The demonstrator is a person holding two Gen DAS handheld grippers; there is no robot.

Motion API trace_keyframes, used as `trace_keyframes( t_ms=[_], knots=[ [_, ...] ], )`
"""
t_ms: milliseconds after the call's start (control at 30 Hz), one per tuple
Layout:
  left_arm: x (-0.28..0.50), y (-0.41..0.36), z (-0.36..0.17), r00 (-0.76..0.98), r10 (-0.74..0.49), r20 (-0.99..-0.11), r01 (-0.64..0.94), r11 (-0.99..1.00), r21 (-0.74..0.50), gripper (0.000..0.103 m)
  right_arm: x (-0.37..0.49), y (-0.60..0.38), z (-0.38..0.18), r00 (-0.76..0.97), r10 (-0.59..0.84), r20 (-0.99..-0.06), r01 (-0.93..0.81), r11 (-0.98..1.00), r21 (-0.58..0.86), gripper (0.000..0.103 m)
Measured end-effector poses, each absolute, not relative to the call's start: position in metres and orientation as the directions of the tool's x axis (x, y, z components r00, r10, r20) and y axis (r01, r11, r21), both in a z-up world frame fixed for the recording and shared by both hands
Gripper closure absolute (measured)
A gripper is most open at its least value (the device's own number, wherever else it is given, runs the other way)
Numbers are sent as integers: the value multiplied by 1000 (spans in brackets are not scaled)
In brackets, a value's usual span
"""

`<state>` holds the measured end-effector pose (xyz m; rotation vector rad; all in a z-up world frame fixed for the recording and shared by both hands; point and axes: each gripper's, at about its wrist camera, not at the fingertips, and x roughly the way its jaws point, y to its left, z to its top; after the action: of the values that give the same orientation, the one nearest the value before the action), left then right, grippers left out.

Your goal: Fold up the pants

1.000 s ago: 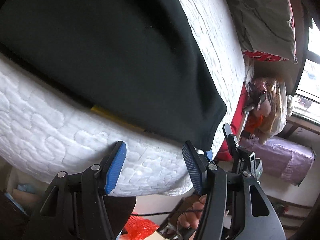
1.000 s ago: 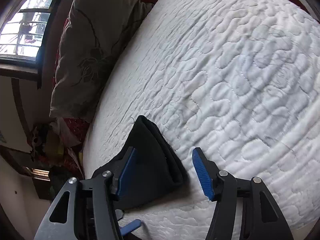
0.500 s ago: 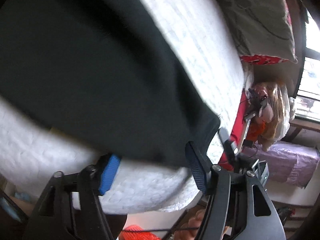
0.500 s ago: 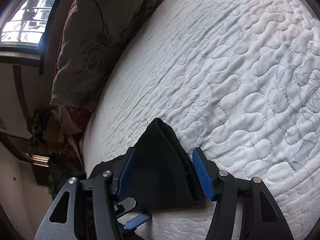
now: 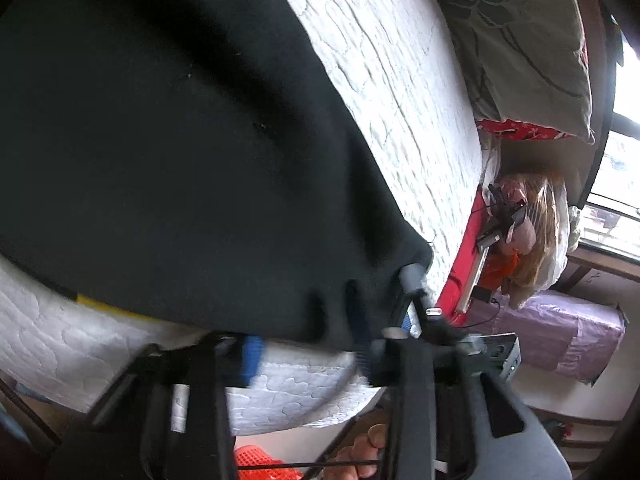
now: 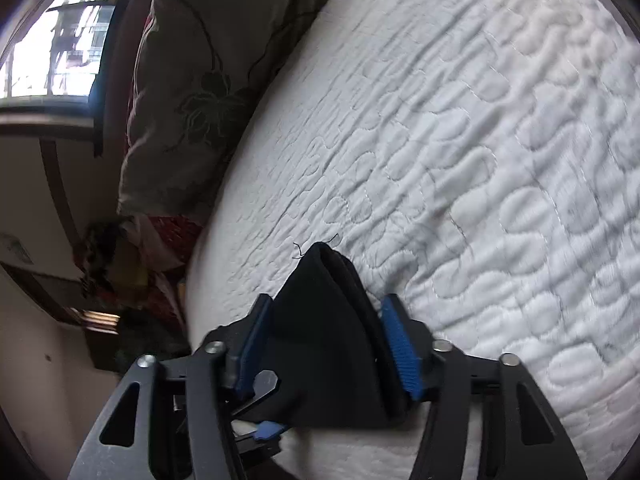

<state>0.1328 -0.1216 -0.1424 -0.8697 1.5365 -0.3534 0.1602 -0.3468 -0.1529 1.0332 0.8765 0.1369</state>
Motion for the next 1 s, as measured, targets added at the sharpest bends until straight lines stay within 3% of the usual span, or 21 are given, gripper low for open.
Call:
trace_keyframes(
  t_ms=[67, 167, 600, 1000],
  knots=[
    [135, -117, -144, 44, -713, -700, -334, 650, -683, 94, 165, -343, -150, 641, 447, -624, 306, 597, 742, 86],
    [133, -114, -138, 42, -730, -682, -320, 637, -701, 96, 165, -342, -146, 633, 438, -639, 321, 602, 731, 91],
    [126, -72, -108, 101, -794, -599, -325, 543, -774, 96, 160, -303, -92, 644, 462, -610, 237, 638, 733, 92],
    [135, 16, -101, 234, -833, -501, -415, 380, -827, 96, 189, -216, -57, 624, 520, -583, 170, 638, 751, 92]
  ],
)
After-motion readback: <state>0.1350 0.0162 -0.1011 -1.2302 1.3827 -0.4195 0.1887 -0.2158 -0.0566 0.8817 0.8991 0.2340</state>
